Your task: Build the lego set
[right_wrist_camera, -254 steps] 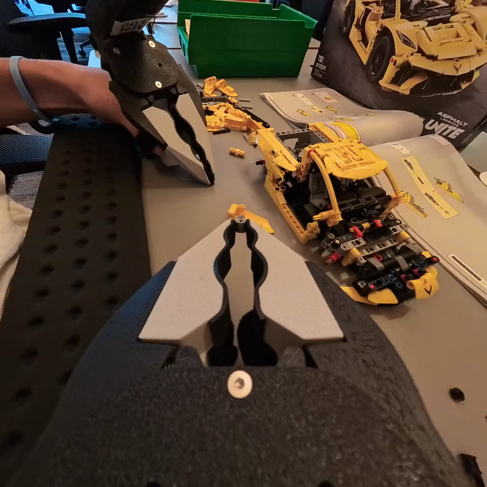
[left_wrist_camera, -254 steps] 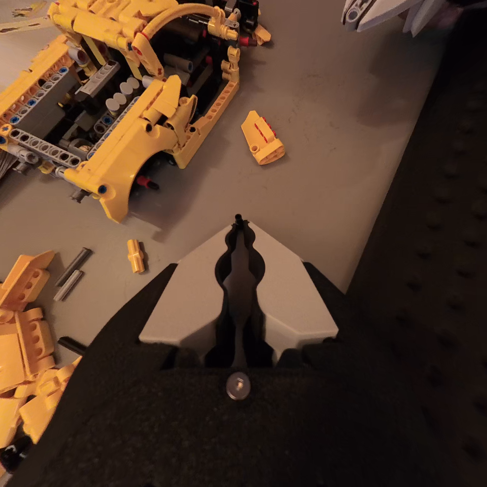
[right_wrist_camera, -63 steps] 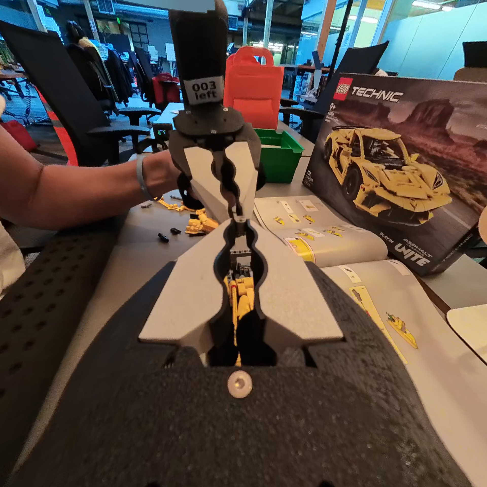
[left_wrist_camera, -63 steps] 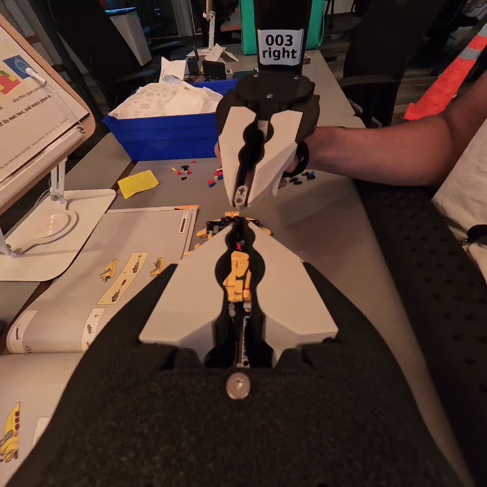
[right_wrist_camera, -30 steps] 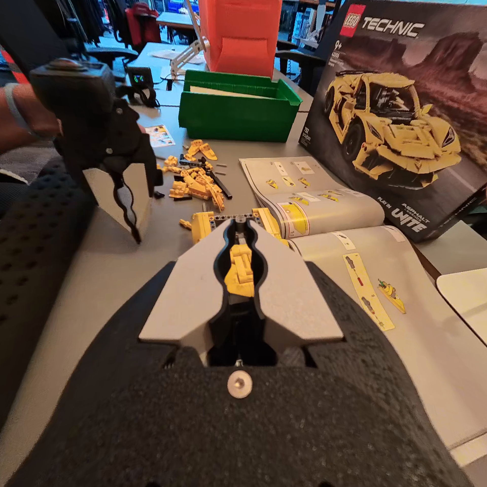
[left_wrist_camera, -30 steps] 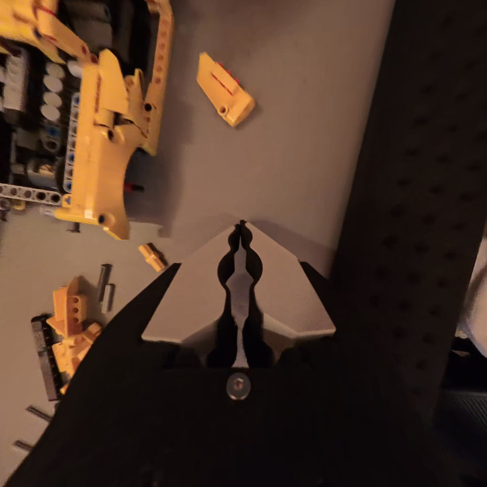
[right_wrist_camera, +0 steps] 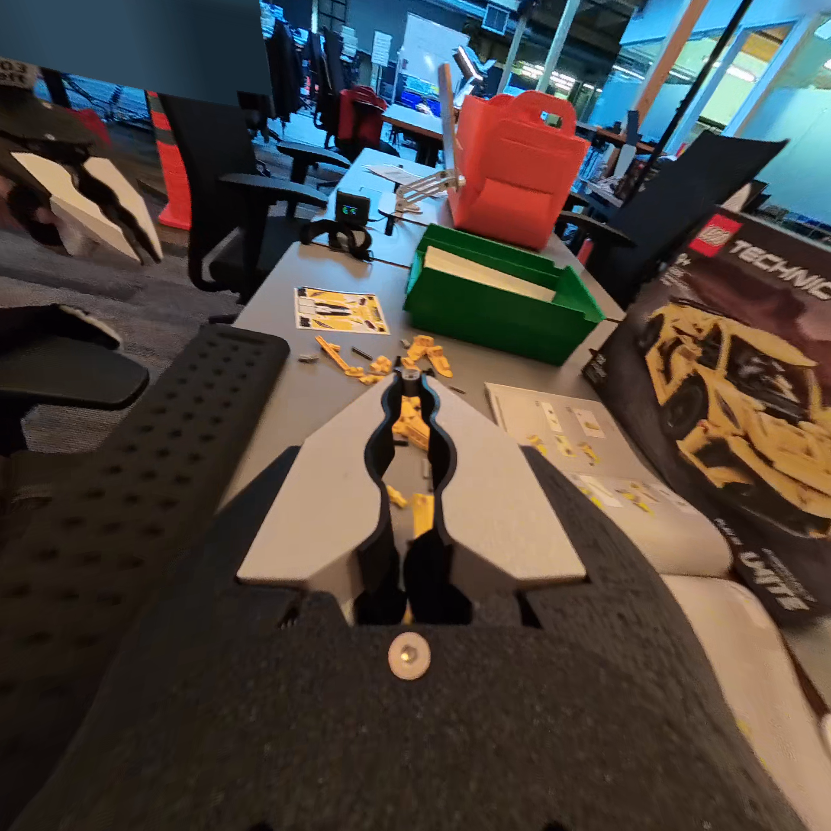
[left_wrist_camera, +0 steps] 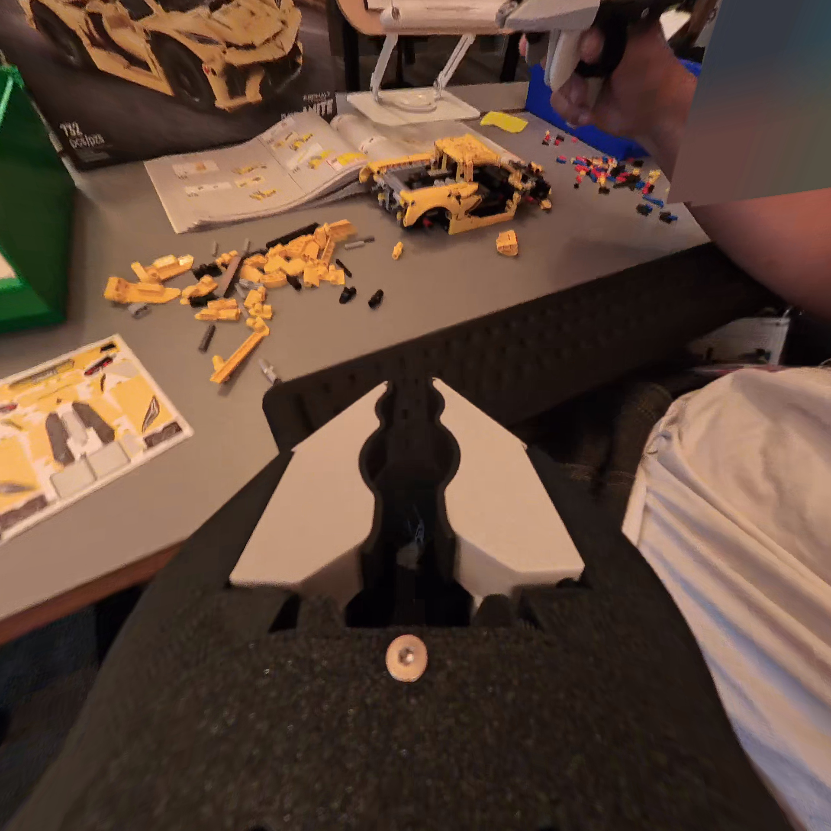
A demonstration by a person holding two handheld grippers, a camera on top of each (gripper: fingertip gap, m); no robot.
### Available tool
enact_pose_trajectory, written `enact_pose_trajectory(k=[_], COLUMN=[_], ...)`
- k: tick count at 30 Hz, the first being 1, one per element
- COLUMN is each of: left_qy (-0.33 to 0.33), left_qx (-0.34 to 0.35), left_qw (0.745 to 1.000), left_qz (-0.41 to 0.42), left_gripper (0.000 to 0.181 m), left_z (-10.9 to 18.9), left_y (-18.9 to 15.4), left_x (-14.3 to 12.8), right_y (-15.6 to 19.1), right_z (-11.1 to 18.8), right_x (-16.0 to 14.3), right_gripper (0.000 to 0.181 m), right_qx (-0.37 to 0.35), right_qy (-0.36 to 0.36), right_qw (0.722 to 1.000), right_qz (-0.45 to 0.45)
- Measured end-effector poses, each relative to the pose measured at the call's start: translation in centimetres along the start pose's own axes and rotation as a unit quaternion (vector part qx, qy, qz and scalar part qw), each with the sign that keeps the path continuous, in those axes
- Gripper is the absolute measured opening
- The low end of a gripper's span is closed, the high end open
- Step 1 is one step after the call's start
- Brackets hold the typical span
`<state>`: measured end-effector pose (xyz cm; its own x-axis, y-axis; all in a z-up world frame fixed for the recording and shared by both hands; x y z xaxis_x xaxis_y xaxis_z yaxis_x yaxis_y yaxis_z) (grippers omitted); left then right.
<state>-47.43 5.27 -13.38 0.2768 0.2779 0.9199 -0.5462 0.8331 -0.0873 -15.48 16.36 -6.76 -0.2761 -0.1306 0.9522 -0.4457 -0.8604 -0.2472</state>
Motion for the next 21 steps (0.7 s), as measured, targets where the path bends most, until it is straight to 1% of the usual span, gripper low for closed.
enact_pose_trajectory(k=[1, 3, 6, 8, 9, 12, 14, 15, 16, 17, 18, 21], left_qy=[0.008, 0.014, 0.004, 0.005, 0.006, 0.013, 0.017, 0.022, 0.028, 0.033, 0.036, 0.041], left_qx=[0.002, 0.02, 0.045, 0.056, 0.06, 0.061, 0.052, 0.048, 0.044, 0.042, 0.042, 0.035], left_qw=[1.0, 1.0, 0.997, 0.994, 0.992, 0.985, 0.979, 0.974, 0.97, 0.966, 0.963, 0.955], left_qz=[0.003, 0.015, 0.062, 0.096, 0.111, 0.158, 0.198, 0.219, 0.237, 0.252, 0.263, 0.293], left_gripper=[0.013, 0.013, 0.013, 0.013, 0.013, 0.013, 0.013, 0.013, 0.013, 0.014, 0.014, 0.014], left_z=[0.8, 2.8, 6.2, 8.4, 9.4, 11.4, 12.2, 12.4, 12.6, 12.6, 12.6, 11.8], left_y=[0.0, 0.3, 0.5, 0.3, 0.0, -0.8, -1.4, -1.6, -1.6, -1.6, -1.4, -0.8], left_x=[-0.9, -3.0, -6.8, -9.9, -11.6, -16.9, -20.4, -22.1, -23.7, -25.2, -26.6, -30.1], right_y=[0.9, 3.5, 9.1, 12.0, 12.9, 13.5, 13.4, 13.4, 13.4, 13.0, 13.1, 12.9], right_z=[-0.7, -2.4, -4.8, -6.1, -6.6, -8.2, -9.2, -9.8, -10.1, -10.3, -10.7, -11.5], right_x=[-0.2, -1.2, -2.0, -2.5, -2.9, -4.5, -5.9, -6.7, -7.4, -7.3, -7.3, -8.9], right_gripper=[0.006, 0.006, 0.006, 0.006, 0.006, 0.006, 0.006, 0.006, 0.006, 0.006, 0.006, 0.006], right_qx=[0.003, 0.0, -0.007, -0.035, -0.051, -0.117, -0.159, -0.17, -0.176, -0.202, -0.199, -0.186], right_qy=[0.006, 0.047, 0.077, 0.1, 0.115, 0.141, 0.152, 0.154, 0.188, 0.198, 0.19, 0.239], right_qw=[1.0, 0.999, 0.996, 0.994, 0.992, 0.982, 0.974, 0.971, 0.961, 0.95, 0.951, 0.942], right_qz=[-0.01, -0.019, -0.033, -0.011, 0.008, 0.042, 0.059, 0.069, 0.104, 0.133, 0.144, 0.144])
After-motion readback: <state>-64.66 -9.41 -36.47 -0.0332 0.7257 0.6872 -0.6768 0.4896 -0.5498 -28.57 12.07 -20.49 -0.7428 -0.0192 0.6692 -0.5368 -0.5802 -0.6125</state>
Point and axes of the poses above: each gripper's, where its closed fingertips meet, z back along the fingers, x out of its top, y = z × x across the jaws, the point moved 4 cm from there along z, back along the fingers, and after that the axes turned 1 degree about -x, right-handed, at the moved point
